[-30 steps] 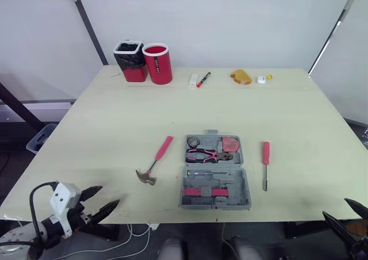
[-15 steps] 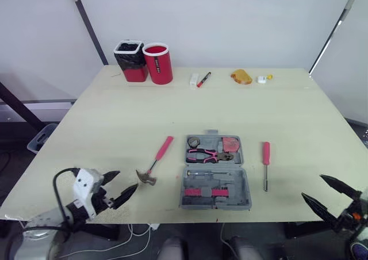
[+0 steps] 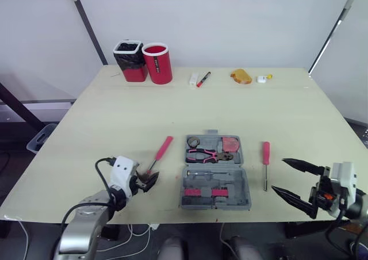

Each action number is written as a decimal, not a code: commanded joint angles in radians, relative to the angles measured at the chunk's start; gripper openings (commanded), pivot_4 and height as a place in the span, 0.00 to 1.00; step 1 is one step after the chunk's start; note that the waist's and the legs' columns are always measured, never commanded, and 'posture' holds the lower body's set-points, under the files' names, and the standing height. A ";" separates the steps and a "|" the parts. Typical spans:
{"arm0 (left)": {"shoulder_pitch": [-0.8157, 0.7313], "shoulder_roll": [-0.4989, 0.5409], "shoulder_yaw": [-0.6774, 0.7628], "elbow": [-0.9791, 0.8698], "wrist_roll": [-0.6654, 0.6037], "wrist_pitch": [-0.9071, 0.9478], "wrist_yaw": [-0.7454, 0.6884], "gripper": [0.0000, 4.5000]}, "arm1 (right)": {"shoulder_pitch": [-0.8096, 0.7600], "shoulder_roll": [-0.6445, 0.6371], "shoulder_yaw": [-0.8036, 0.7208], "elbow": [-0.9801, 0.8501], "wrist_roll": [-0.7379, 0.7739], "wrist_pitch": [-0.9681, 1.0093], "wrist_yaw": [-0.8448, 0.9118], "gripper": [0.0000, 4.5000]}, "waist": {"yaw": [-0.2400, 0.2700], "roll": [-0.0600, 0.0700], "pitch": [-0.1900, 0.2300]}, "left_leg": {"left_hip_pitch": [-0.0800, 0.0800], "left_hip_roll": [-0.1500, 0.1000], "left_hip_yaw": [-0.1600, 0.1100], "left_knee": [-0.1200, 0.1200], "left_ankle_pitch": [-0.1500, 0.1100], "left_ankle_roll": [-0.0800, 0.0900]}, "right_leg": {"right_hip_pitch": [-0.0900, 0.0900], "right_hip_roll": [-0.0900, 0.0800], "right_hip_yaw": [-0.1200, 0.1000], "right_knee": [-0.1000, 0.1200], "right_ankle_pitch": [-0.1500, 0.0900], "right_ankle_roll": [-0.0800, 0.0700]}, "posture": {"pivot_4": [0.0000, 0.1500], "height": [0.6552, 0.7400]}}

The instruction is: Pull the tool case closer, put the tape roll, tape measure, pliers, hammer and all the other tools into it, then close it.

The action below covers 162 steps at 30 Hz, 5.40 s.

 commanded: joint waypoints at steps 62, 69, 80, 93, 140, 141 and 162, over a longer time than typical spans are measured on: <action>0.067 0.011 0.082 -0.279 -0.031 0.220 0.055 0.99 | -0.166 -0.010 0.137 -0.001 -0.031 0.012 0.093 1.00 | -0.021 -0.003 0.002 | 0.000 0.000 -0.005 0.000 0.000 0.000 | 0.001 0.001 -0.003 0.000 -0.001 -0.002 | 1.00 1.00; -0.066 0.253 0.004 -0.070 -0.030 -0.023 -0.277 0.99 | -0.167 0.010 0.149 0.002 -0.049 0.004 0.075 1.00 | -0.020 -0.002 0.002 | -0.002 -0.001 -0.002 0.000 0.000 0.000 | 0.001 -0.001 -0.002 -0.003 -0.001 -0.002 | 1.00 1.00; -0.536 0.512 -0.299 0.468 0.079 -0.759 -1.097 0.99 | -0.181 0.006 0.144 0.007 -0.054 0.007 0.069 1.00 | -0.007 -0.002 0.003 | -0.005 0.000 -0.002 0.000 0.000 0.000 | -0.001 0.000 -0.003 -0.005 -0.001 -0.002 | 1.00 1.00; -1.058 0.514 -0.897 0.948 0.250 -1.595 -1.140 0.99 | -0.199 -0.015 0.132 0.014 -0.045 0.022 0.084 1.00 | 0.003 -0.001 0.003 | -0.006 0.000 -0.001 0.000 0.000 0.000 | 0.000 0.001 -0.002 -0.008 0.002 0.002 | 1.00 1.00; -1.139 0.388 -1.116 0.988 0.947 -1.974 -0.634 0.01 | -0.183 0.004 0.155 -0.005 -0.071 0.002 0.030 1.00 | 0.005 0.002 0.002 | -0.002 -0.001 -0.001 0.002 0.000 0.001 | 0.005 0.001 0.000 -0.007 0.003 0.004 | 1.00 1.00; -1.138 0.387 -1.112 0.989 0.958 -1.975 -0.625 0.01 | -0.182 0.004 0.155 -0.004 -0.071 0.001 0.030 1.00 | 0.005 0.002 0.001 | -0.002 -0.001 -0.001 0.002 0.000 0.001 | 0.005 0.001 0.000 -0.007 0.003 0.004 | 1.00 1.00; -1.124 0.465 -1.118 0.932 0.841 -1.945 -0.665 0.93 | -0.173 0.014 0.161 0.006 -0.090 -0.014 0.031 1.00 | 0.003 0.003 0.001 | -0.002 -0.001 -0.001 0.002 0.000 0.001 | 0.005 0.002 0.000 -0.007 0.003 0.004 | 1.00 1.00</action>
